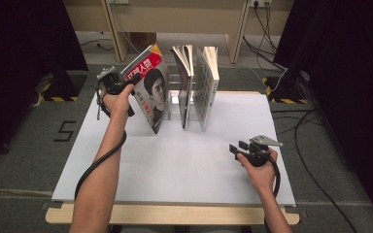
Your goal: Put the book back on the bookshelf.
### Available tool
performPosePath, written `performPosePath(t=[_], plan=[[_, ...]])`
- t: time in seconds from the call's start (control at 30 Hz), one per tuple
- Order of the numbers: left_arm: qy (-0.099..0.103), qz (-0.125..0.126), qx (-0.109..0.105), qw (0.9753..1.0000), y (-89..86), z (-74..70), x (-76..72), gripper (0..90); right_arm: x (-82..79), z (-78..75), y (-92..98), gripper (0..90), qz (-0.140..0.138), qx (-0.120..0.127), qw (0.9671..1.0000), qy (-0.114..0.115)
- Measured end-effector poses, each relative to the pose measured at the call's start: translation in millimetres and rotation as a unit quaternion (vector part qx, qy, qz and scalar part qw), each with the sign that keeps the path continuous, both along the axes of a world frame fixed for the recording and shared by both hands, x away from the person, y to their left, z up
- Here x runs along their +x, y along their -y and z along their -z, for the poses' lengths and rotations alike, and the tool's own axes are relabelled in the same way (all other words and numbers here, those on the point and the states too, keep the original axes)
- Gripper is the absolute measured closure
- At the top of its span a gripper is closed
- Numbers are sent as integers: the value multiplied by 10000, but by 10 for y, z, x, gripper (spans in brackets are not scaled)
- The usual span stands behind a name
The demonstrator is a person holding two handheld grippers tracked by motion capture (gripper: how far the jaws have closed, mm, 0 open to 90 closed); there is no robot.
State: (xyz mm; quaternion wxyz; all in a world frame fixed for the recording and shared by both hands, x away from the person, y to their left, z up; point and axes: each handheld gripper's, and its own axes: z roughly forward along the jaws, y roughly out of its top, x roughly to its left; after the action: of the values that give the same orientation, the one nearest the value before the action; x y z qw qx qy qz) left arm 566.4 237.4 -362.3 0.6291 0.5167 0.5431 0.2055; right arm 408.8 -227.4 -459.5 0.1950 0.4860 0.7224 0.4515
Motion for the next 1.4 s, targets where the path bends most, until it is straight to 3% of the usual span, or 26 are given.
performPosePath(t=[0.23,0.57,0.73,0.9,1.0,1.1,1.17,1.23,1.4], plan=[[169,-21,238,9996,45,-56,-36,864,-3,-7,3,527,4,-2,10000,33],[229,-85,317,9992,57,-73,-44,865,-3,-8,9,527,28,27,10000,36],[511,-186,468,9974,101,-150,-74,866,-4,-11,6,527,31,34,10000,44],[922,-374,563,9934,138,-215,-117,867,-5,-6,8,527,13,22,10000,42],[1176,-503,463,9907,116,-268,-169,867,-5,-5,12,527,38,56,10000,19],[1313,-717,767,9858,103,-273,-196,866,-2,1,20,527,18,30,10000,21],[1279,-761,799,9856,98,-201,-194,865,-7,-3,10,527,25,54,10000,5],[1227,-839,959,9842,120,-105,-197,864,-6,-14,13,527,4,35,10000,60],[1378,-774,1369,9779,202,0,-251,855,-15,-31,43,527,43,60,9999,72]])
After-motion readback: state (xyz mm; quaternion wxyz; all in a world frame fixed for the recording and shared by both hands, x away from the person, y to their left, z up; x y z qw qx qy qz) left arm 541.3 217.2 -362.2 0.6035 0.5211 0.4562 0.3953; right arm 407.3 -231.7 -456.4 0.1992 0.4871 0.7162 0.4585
